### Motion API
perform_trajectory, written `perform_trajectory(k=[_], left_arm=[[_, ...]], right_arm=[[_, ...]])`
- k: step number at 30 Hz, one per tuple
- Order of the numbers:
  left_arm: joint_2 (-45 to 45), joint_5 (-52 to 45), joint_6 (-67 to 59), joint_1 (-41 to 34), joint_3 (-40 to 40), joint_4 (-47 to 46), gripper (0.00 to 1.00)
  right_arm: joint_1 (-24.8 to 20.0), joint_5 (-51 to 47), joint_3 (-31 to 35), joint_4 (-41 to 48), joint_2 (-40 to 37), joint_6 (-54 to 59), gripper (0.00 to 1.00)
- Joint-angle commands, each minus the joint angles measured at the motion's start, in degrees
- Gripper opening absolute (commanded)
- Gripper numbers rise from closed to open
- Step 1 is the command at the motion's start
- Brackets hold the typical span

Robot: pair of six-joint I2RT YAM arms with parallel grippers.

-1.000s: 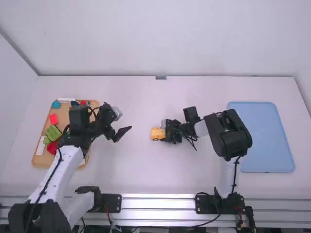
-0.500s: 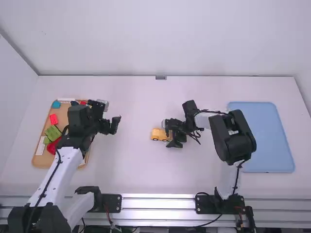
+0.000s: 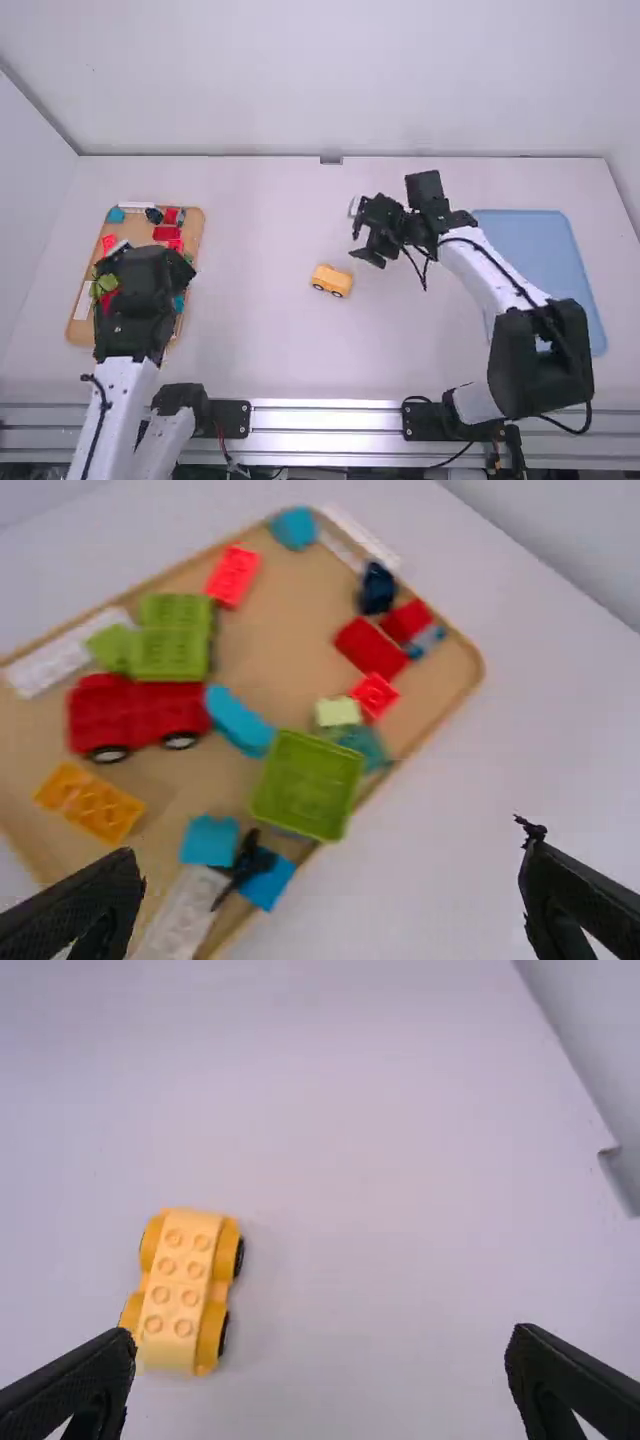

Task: Assemble lego blocks to make yellow taxi

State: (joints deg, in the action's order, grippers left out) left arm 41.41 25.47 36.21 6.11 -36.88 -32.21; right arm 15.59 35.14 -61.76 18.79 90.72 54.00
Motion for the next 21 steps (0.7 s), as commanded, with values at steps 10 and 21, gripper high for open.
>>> perform_trajectory(k=[10, 21], left_arm=[[-3.3, 4.5, 5.07, 8.11, -2.1, -4.46, 0.99], [12.61, -8.81, 0.39, 20.44, -12.59, -10.49, 0.99]], right_arm=[[7.43, 7.67, -6.03, 0.79, -1.05, -6.23, 0.99], [12.26, 9.01, -10.88, 0.94, -1.03, -6.6, 0.98]])
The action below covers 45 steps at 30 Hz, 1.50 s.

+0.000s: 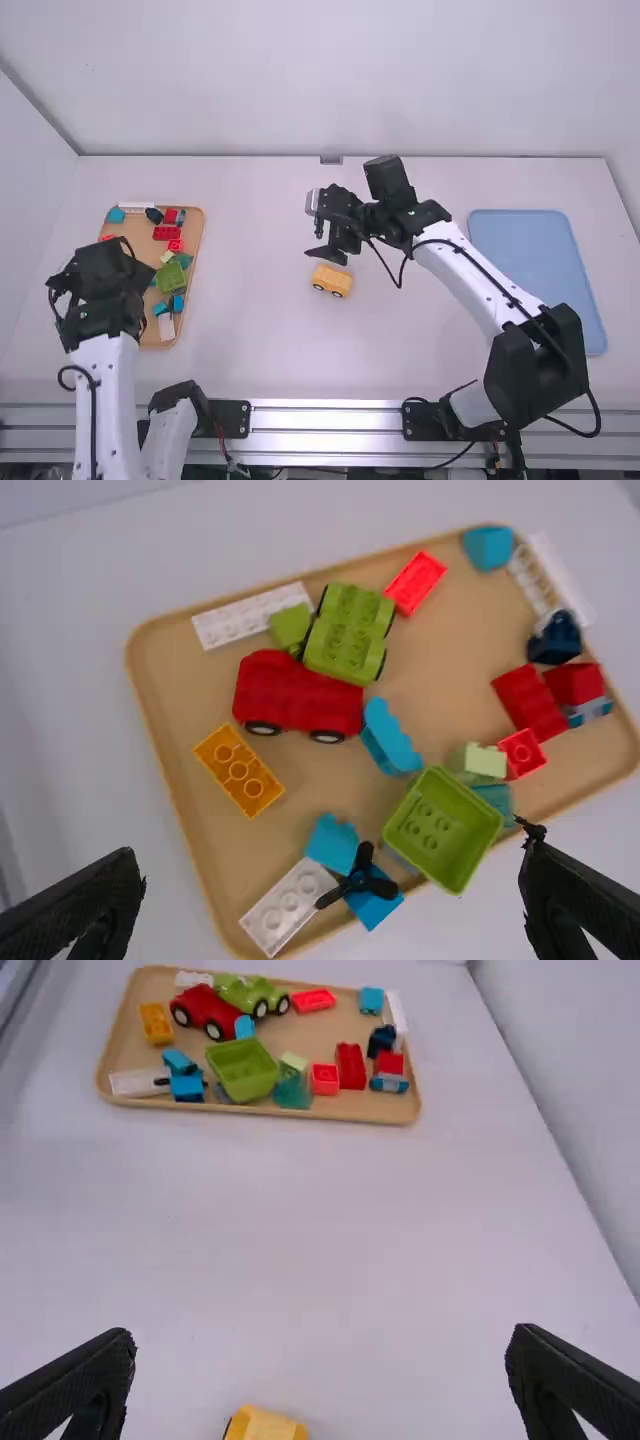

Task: Assemble lego blocks to make yellow taxi

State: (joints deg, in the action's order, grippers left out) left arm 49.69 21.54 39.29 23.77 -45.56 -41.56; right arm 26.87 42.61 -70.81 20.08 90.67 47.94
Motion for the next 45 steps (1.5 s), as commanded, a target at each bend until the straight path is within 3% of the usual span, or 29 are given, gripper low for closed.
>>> perform_trajectory(k=[1, 4, 8, 19, 32, 37, 45], left_arm=[[4.74, -5.09, -2.99, 2.97, -4.2, -1.2, 0.99], [11.93, -10.64, -8.02, 5.35, -8.55, -1.44, 0.99], [15.76, -11.26, -6.25, 5.38, -9.77, -1.09, 0.99], [14.91, -5.57, 7.87, 7.32, -9.11, -3.06, 0.99], [16.09, -12.83, 6.91, 24.04, -9.11, -6.69, 1.0], [18.93, -21.24, -5.73, 23.69, -9.55, -6.84, 0.99], [28.2, -13.73, -0.79, 18.23, -11.72, -8.31, 0.99]], right_arm=[[1.07, 1.6, -1.88, -0.44, -0.98, -0.74, 0.99], [3.23, 1.11, -1.99, -2.36, 0.07, -4.04, 0.99], [4.46, 1.49, -1.99, -6.21, 2.29, -7.1, 0.98], [4.31, 0.96, -1.99, -7.96, 2.67, -7.3, 0.99], [2.62, -0.66, -1.88, -7.74, 2.67, -6.84, 0.99], [1.88, -0.66, -1.88, -7.93, 2.67, -5.92, 0.98], [2.36, -0.66, -1.88, -7.85, 2.67, -5.53, 0.99]])
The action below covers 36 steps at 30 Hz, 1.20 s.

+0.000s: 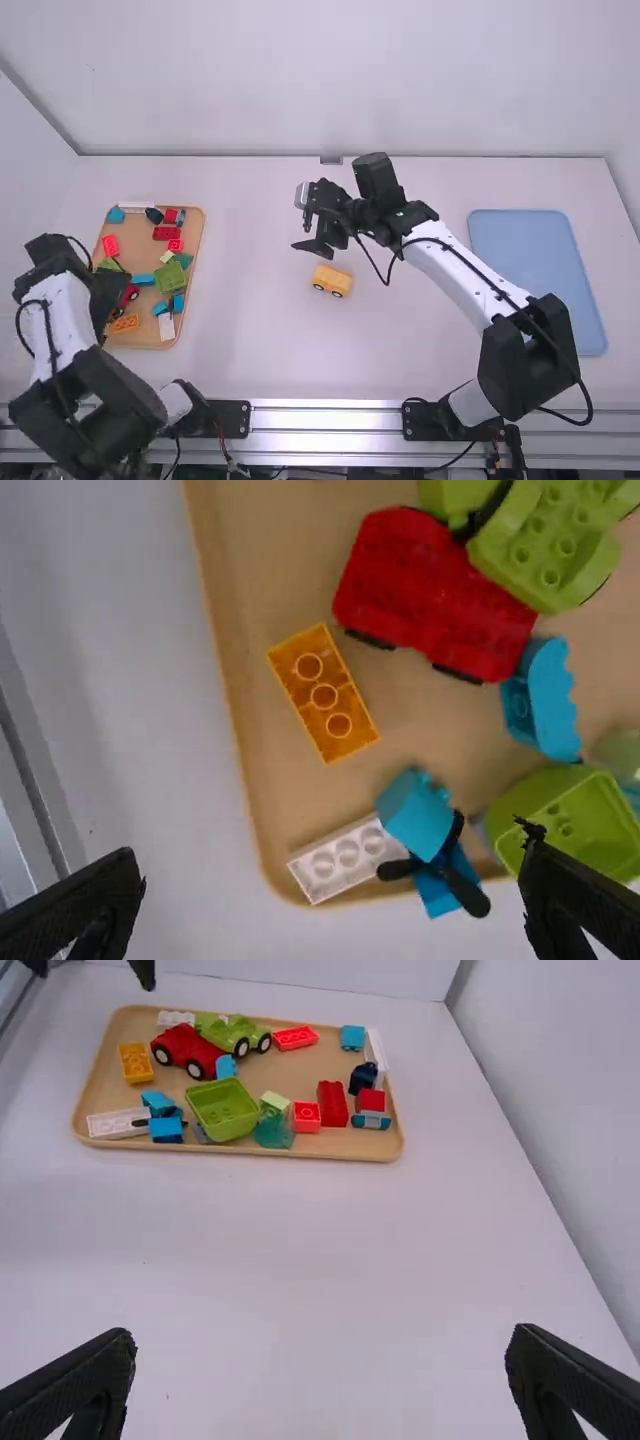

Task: Assemble lego blocks to make yellow taxi

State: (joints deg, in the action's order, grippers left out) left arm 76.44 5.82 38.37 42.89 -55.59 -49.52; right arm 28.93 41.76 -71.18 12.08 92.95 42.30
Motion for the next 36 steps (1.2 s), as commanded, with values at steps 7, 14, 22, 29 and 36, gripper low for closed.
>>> perform_trajectory(k=[7, 14, 22, 29, 36], left_arm=[[9.09, 4.7, 2.38, -0.9, -1.84, 1.73, 0.99], [18.18, 4.09, 3.39, -1.11, -2.95, 3.69, 0.97], [18.6, 3.65, 7.26, -1.18, 1.14, 9.88, 0.96], [18.6, 3.63, 7.3, -1.18, 5.6, 15.72, 0.87], [18.6, 3.65, 9.16, -1.49, 6.86, 18.88, 0.73]], right_arm=[[0.59, 0.2, -1.49, 0.79, 0.39, -0.04, 0.99], [1.01, 0.17, -1.2, 0.81, 0.39, -0.02, 0.99], [1.01, 0.22, -1.16, 2.25, 0.42, 1.22, 0.99], [1.01, 0.17, -1.16, 2.43, 0.42, 1.22, 0.99], [1.01, -0.22, -1.16, 2.95, 0.42, 1.22, 0.98]])
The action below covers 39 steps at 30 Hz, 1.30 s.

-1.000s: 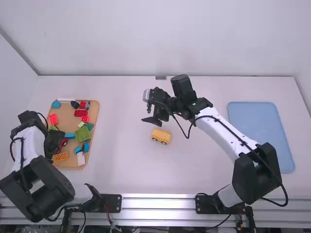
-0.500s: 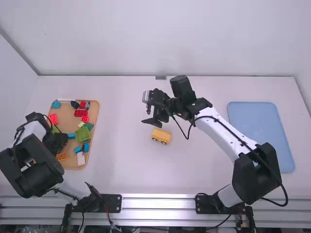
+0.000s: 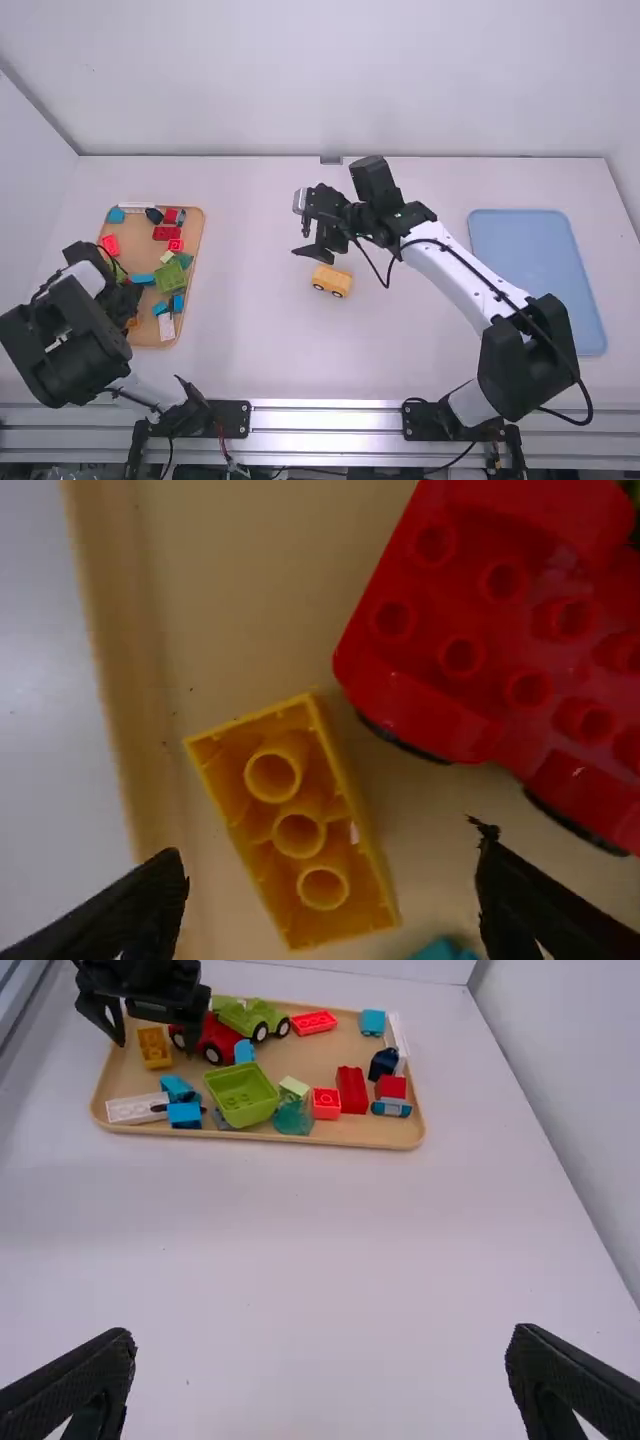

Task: Assemble lego blocks to make yellow taxi

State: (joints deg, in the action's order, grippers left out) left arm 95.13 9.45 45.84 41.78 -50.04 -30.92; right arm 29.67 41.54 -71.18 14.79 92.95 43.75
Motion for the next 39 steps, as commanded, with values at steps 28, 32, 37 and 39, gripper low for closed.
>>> perform_trajectory(k=[28, 32, 37, 39], left_arm=[[-0.09, 2.14, 12.5, -0.7, 6.62, 6.56, 0.51], [-0.09, 1.99, 13.03, -0.7, 6.62, 7.26, 0.45], [-0.09, 1.99, 12.2, -0.11, 6.62, 7.93, 0.39], [-0.09, 2.08, 12.22, -0.13, 6.6, 7.87, 0.33]], right_arm=[[0.39, -1.57, -1.16, 0.22, 0.42, -0.2, 0.98], [0.2, -1.53, -1.16, 0.26, 0.42, -0.22, 0.99], [-0.13, -1.53, -1.16, 0.7, 0.42, -0.22, 0.99], [-0.11, -1.53, -1.16, 0.76, 0.42, -0.2, 0.98]])
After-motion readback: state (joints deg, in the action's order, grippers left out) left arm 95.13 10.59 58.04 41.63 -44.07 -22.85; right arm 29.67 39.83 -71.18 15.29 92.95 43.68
